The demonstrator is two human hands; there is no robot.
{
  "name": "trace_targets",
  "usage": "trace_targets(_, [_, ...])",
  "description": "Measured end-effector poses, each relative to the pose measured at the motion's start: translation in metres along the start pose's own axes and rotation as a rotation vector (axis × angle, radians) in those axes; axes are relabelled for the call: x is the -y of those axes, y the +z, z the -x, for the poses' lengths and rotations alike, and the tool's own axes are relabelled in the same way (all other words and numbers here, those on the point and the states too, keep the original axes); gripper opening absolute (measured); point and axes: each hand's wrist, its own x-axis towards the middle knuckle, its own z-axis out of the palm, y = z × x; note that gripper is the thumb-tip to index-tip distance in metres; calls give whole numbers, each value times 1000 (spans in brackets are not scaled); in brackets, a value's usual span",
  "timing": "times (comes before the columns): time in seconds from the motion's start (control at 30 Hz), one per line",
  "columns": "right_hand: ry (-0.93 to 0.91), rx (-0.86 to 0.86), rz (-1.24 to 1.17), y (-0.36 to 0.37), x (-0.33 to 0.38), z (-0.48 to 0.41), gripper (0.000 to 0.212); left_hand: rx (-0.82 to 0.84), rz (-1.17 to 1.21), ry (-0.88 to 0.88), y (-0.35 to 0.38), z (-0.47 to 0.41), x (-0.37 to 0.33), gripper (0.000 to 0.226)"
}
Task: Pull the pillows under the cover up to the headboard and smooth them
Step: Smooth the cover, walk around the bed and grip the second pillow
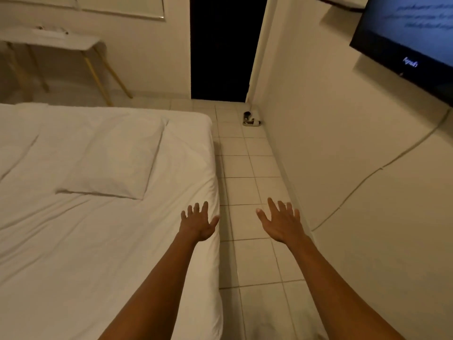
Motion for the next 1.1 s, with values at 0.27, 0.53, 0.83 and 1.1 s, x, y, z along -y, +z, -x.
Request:
trace_targets(0.27, [-84,44,55,-55,-50,-132,79,-24,83,-112,-16,-86,-67,80])
trace_targets(0.53, [-184,134,77,-98,-79,-305,80,15,107,-325,-33,-203,-113,80])
trace_targets(0.83, [-300,195,163,-142,-70,-487,81,-36,237,-459,-80,-335,-155,80])
trace_targets(1.1, [-360,234,185,-172,-18,-649,79,-26,269,-540,-141,-487,-143,78])
